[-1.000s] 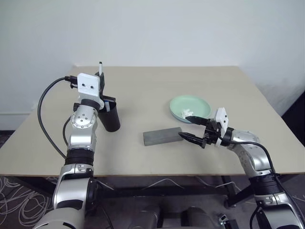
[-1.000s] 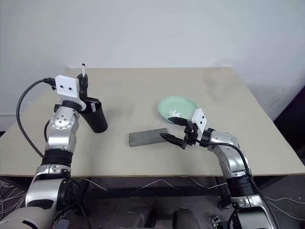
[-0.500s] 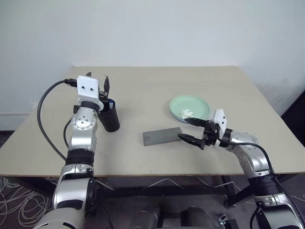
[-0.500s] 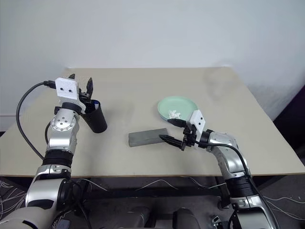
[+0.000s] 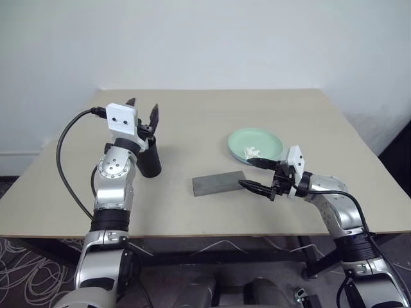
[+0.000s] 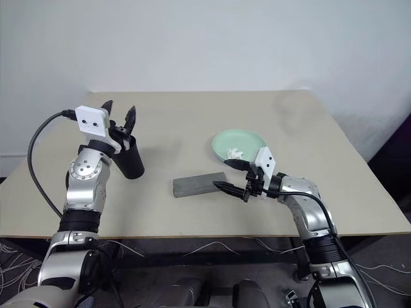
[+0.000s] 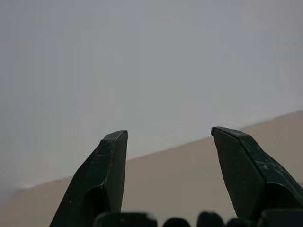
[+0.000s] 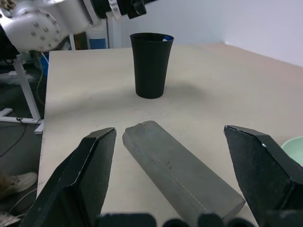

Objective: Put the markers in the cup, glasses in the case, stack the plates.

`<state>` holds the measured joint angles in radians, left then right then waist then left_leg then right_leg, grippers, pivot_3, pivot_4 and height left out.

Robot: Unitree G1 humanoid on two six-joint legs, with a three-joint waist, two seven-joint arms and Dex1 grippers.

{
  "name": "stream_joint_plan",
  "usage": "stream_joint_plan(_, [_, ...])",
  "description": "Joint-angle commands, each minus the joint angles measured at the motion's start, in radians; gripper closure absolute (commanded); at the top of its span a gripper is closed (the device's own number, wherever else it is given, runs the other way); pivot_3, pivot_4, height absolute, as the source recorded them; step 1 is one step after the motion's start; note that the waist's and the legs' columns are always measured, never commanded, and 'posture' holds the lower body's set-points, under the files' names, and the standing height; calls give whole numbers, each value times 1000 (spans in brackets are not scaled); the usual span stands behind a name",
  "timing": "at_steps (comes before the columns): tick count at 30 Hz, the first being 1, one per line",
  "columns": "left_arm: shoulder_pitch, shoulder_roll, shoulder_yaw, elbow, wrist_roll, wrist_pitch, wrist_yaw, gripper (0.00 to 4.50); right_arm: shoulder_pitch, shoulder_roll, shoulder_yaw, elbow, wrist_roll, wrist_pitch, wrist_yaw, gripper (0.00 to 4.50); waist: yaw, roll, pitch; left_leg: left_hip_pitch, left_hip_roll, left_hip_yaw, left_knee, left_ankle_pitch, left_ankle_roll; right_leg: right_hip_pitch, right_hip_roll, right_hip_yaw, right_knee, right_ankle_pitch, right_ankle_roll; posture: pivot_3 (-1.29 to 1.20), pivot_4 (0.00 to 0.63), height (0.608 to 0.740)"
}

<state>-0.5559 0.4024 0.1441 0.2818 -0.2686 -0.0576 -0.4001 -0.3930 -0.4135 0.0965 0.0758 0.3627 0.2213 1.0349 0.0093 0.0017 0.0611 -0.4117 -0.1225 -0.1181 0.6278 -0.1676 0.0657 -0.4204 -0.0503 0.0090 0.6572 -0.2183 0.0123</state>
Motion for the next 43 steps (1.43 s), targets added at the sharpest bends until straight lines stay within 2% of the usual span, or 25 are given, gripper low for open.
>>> stream_joint_plan(1, [67,64,-15,-196,-133,153,-179,1552,-48,-16,-26,25,6,-19,15,525,-4,0,0,0,0,0,0,0,0,0,0,0,0,0,0,0,0,736])
stream_joint_plan(4, [185,158,-77,-338,-167,302,-308,1552,-73,-35,-35,86,-30,-57,-1,525,-11,1,0,1,0,0,-1,0,0,-1,1,2,1,0,-1,0,0,736])
stream_joint_plan(6, [233,195,-113,-388,-148,391,-312,1552,-91,-53,-38,142,-74,-86,-34,525,-10,2,0,1,1,0,-1,0,0,0,1,2,1,0,-1,0,0,736])
stream_joint_plan(12, [294,190,-122,-429,-132,462,-301,1552,-90,-109,-71,244,-91,-140,-14,525,3,2,1,1,1,0,-2,0,0,1,0,1,1,-2,-4,0,0,736])
stream_joint_plan(18, [328,195,-107,-296,-30,340,-289,1552,-64,-163,-97,298,-103,-161,-19,525,1,3,0,1,1,0,-3,0,0,-1,0,2,1,-2,-4,0,0,736])
stream_joint_plan(24, [351,138,-52,-142,-5,188,-245,1552,6,-195,-140,300,-100,-165,-33,525,5,3,0,0,1,0,-5,0,0,-3,0,3,0,-2,-4,0,0,736])
stream_joint_plan(30, [381,78,-39,-90,-5,88,-250,1552,92,-219,-188,257,-79,-152,-34,525,5,3,0,0,0,1,-3,0,0,0,-2,3,-1,-2,-4,0,0,736])
stream_joint_plan(43, [377,53,-51,-36,11,38,-276,1552,154,-199,-218,170,-59,-106,-92,525,2,3,0,0,1,1,-3,0,0,0,-2,2,0,-2,-4,0,0,736])
